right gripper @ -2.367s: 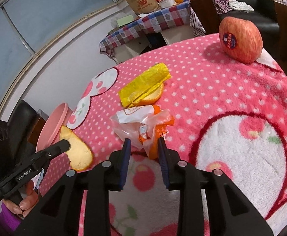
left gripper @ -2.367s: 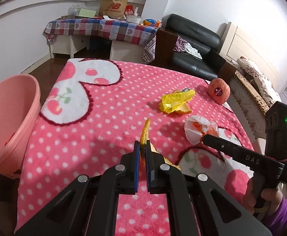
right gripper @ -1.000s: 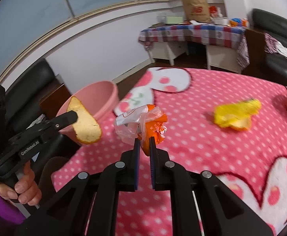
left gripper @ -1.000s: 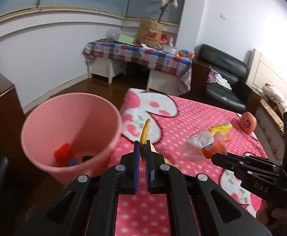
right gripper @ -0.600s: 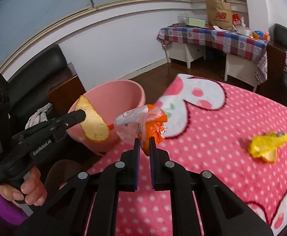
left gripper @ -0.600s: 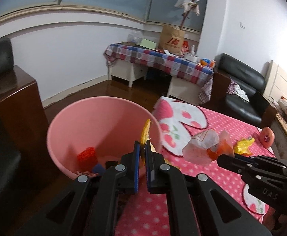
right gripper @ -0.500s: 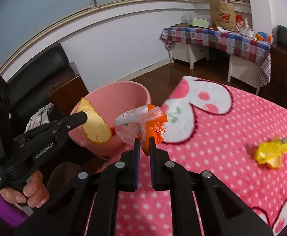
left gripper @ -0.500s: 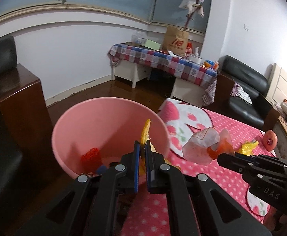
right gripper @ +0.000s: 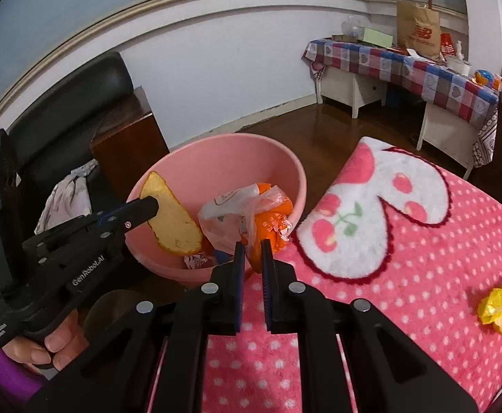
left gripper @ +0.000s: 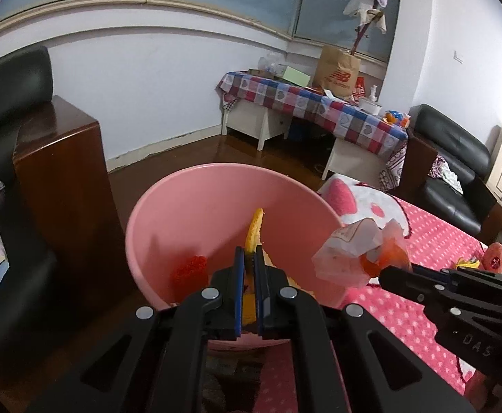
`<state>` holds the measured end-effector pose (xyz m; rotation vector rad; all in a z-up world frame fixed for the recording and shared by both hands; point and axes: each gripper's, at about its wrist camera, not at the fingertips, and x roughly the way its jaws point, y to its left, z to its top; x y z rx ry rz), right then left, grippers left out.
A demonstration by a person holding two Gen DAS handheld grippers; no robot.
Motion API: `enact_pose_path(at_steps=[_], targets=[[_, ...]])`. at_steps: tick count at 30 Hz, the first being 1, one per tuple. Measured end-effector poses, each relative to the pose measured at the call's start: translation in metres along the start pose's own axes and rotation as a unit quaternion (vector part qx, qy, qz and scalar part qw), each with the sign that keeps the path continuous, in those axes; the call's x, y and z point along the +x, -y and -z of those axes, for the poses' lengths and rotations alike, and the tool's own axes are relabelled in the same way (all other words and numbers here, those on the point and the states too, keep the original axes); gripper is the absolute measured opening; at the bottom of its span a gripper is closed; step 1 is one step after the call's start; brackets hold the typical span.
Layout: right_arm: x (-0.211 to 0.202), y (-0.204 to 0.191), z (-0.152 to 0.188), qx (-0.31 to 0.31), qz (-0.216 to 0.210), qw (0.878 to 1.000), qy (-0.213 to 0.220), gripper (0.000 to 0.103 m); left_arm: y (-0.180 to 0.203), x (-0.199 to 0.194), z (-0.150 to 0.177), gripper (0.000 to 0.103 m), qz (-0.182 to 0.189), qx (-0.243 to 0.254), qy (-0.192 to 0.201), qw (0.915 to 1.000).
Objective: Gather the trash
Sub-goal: 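Carry banana peel with left tool while right tool carries plastic bag to bucket, then open both tools over the pink bucket to drop peel and bag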
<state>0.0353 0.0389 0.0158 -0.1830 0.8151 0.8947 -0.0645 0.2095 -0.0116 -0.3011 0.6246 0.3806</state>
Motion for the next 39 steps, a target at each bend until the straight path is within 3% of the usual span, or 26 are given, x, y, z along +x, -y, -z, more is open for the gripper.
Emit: enact_pose_path(at_steps=[12,16,19,28,39], targets=[[0.031,-0.008,-0.004,-0.001,-0.018,0.999,-0.035,0.010,-0.012,0.009,0.001,0.006,-0.016,-0.014,-0.011,0.9997],[0.035,-0.005,-0.002,0.013,-0.029,0.998,-0.045,0.011,-0.013,0.010,0.000,0.021,-0.014,-0.022,-0.011,0.9996],[0.033,-0.004,-0.001,0.015,-0.033,0.998,-0.043,0.022,-0.013,0.007,-0.001,0.032,-0.014,-0.024,-0.004,0.9996],[0.017,-0.001,0.002,0.015,-0.035,0.999,-0.025,0.025,-0.004,-0.002,0.001,0.032,-0.010,-0.012,0.000,0.9999],[-0.013,0.011,0.030,0.035,-0.031,0.999,-0.017,0.025,0.018,-0.009,0.009,0.035,-0.007,0.014,-0.009,0.9998]])
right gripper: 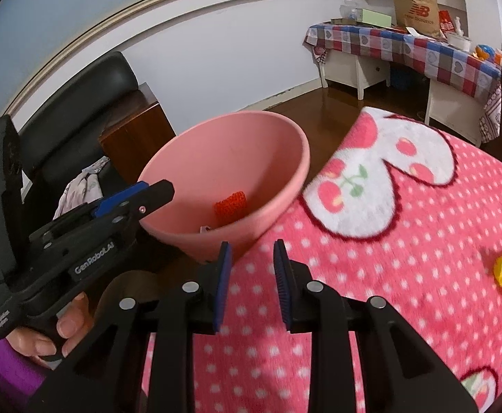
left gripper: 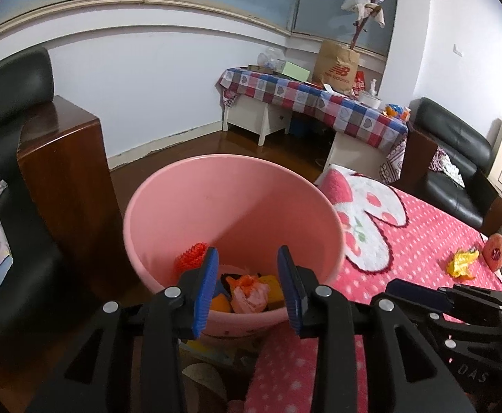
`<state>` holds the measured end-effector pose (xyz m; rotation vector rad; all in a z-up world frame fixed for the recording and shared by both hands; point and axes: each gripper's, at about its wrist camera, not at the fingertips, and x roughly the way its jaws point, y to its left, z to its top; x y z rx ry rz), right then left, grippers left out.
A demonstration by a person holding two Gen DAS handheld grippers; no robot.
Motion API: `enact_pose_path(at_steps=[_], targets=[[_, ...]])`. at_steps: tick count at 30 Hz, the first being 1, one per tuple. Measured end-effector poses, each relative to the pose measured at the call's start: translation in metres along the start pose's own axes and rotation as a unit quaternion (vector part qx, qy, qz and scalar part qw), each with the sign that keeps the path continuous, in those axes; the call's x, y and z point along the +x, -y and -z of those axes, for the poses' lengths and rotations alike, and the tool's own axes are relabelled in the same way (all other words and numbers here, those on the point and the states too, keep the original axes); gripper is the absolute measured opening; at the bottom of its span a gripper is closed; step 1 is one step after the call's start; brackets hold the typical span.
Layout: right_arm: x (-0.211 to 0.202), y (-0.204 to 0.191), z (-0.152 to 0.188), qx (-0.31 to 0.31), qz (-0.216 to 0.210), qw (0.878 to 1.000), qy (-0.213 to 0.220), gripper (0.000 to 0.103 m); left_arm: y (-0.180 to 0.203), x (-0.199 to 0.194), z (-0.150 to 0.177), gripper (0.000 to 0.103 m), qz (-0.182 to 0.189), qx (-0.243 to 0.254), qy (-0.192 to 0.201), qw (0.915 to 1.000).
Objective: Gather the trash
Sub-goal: 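Open both tools over the pink bucket to drop peel and bag, then move both tools back over the yellow wrapper and banana peel on the bedspread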
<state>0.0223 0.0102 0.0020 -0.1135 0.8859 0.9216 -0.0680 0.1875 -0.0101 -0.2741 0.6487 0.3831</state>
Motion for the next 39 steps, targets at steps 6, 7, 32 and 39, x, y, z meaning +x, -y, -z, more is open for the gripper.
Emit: enact_pose_path(at_steps=[6,7,32,39], targets=[[-0.017,0.012,0.017,0.021,0.000,1.000,0.001,0.025,0.017,-0.007,0.004,0.035,0.002,0.016,-0.003,0.9999],[-0.019,0.014,0.018,0.024,0.001,1.000,0.002,0.025,0.020,-0.008,0.005,0.035,0.002,0.019,-0.003,0.9998],[-0.074,0.089,0.076,0.122,0.048,0.991,0.033,0.026,0.100,-0.017,0.027,0.043,0.029,0.108,-0.019,0.9936],[-0.092,0.113,0.095,0.145,0.074,0.986,0.047,0.038,0.117,-0.017,0.034,0.047,0.050,0.126,-0.024,0.9905]])
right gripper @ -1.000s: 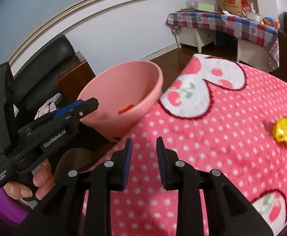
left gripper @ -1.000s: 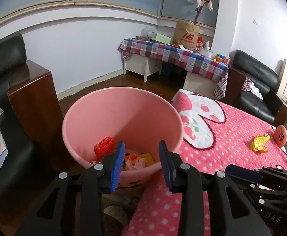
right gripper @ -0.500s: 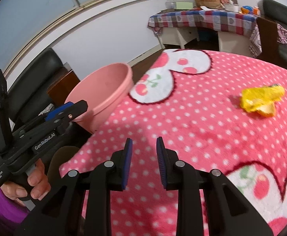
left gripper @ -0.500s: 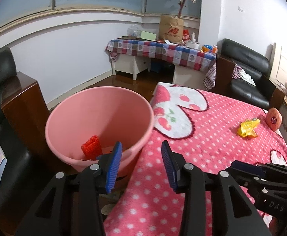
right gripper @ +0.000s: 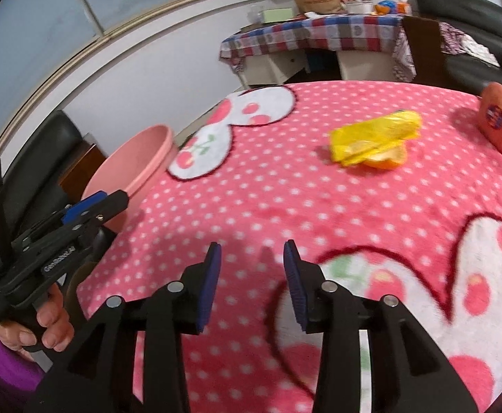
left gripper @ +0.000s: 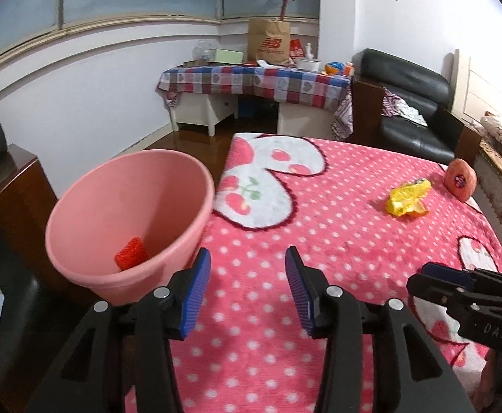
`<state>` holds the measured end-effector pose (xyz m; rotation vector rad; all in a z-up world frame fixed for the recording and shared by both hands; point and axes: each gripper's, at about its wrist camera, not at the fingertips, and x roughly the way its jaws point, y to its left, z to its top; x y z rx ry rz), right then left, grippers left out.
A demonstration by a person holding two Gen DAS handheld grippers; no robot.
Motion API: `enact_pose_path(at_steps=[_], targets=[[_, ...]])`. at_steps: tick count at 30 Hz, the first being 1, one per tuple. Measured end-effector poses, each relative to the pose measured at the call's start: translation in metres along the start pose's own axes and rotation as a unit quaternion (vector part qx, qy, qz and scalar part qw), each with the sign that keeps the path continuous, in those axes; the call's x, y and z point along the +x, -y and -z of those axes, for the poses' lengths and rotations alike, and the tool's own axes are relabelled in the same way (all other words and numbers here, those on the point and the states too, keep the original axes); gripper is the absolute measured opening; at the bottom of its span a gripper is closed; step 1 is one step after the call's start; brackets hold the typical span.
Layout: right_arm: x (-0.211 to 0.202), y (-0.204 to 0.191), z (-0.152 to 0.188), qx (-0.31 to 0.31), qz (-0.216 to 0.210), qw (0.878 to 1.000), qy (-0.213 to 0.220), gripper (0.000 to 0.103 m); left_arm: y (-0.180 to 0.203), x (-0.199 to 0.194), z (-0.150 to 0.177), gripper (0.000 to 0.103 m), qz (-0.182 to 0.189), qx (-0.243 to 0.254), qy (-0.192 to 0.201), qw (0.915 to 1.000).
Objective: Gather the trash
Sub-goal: 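Move both tools back over the yellow wrapper and banana peel on the bedspread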
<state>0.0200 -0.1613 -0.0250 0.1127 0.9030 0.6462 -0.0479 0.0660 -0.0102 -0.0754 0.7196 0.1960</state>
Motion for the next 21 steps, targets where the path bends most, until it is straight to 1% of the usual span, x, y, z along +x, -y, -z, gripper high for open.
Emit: enact_pose_path(at_steps=[1,6,14,18,21], targets=[[-0.001,0.005,0.000,0.004,0.004,1.000,0.002,0.038,0.001,0.000,0.000,0.049,0.007,0.000,0.001,1.0000],[-0.016,0.033,0.005,0.034,0.037,0.998,0.026,0.038,0.013,-0.002,0.000,0.049,0.032,0.006,0.004,0.9995],[-0.037,0.070,-0.001,0.066,0.094,0.991,0.065,0.038,0.042,0.007,-0.008,0.050,0.076,0.028,-0.001,0.9967],[-0.039,0.081,0.000,0.076,0.102,0.990,0.069,0.038,0.061,0.015,-0.015,0.050,0.100,0.053,-0.008,0.9936],[-0.038,0.086,0.004,0.082,0.103,0.989,0.069,0.038,0.080,0.022,-0.023,0.050,0.119,0.081,-0.010,0.9896]])
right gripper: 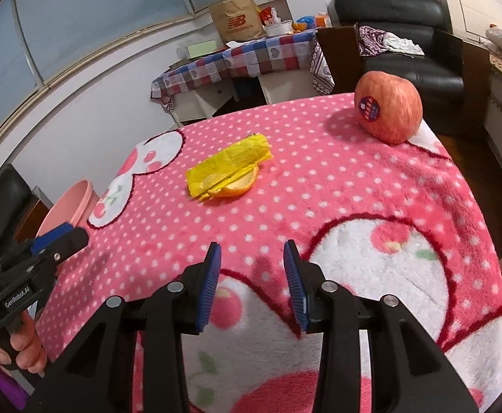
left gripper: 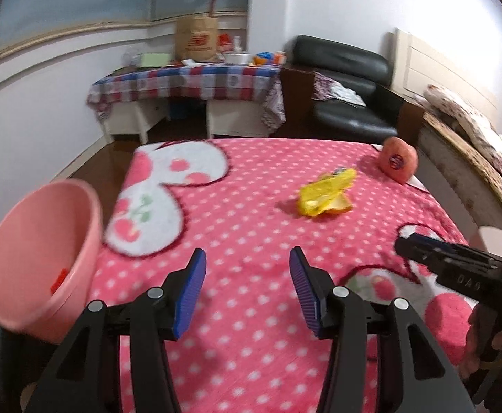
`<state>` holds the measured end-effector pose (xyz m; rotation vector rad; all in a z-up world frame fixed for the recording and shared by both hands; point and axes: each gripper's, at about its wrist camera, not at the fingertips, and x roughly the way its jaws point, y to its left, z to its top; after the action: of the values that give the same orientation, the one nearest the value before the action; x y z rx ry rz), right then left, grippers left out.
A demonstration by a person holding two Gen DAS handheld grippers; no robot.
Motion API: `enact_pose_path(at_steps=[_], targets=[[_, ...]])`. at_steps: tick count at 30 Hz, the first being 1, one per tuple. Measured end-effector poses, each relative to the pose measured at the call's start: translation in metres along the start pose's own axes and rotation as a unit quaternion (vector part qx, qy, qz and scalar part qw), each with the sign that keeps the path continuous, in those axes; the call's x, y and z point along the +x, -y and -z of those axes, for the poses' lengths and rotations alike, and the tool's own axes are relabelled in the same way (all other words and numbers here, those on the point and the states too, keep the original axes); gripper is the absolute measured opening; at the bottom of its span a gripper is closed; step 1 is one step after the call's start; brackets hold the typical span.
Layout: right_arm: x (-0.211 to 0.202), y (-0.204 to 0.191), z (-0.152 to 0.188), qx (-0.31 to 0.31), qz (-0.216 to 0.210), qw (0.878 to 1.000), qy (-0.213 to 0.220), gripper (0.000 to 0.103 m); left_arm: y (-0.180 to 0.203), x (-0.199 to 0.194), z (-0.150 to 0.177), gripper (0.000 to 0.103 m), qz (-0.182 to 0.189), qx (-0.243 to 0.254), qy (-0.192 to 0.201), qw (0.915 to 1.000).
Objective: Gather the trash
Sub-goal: 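Move both tools back over the yellow wrapper and banana peel on the bedspread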
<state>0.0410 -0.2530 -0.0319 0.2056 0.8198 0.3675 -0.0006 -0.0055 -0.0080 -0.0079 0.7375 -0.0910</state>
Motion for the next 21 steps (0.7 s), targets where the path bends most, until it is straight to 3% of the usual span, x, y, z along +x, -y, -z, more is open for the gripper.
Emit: enact_pose_path(at_steps=[7,11,21], targets=[[0.002,0.008,0.001,0.025,-0.021,0.999,-0.001,0.038,0.033,0.037,-0.031,0.050,0.062,0.063,-0.018,0.9959],[0.001,0.011,0.002,0.033,-0.029,0.999,0.001,0.038,0.048,0.066,-0.049,0.050,0.070,0.103,-0.024,0.9919],[0.001,0.010,0.002,0.036,-0.033,0.999,0.001,0.038,0.065,0.126,-0.057,0.050,0.073,0.137,-0.057,0.9863]])
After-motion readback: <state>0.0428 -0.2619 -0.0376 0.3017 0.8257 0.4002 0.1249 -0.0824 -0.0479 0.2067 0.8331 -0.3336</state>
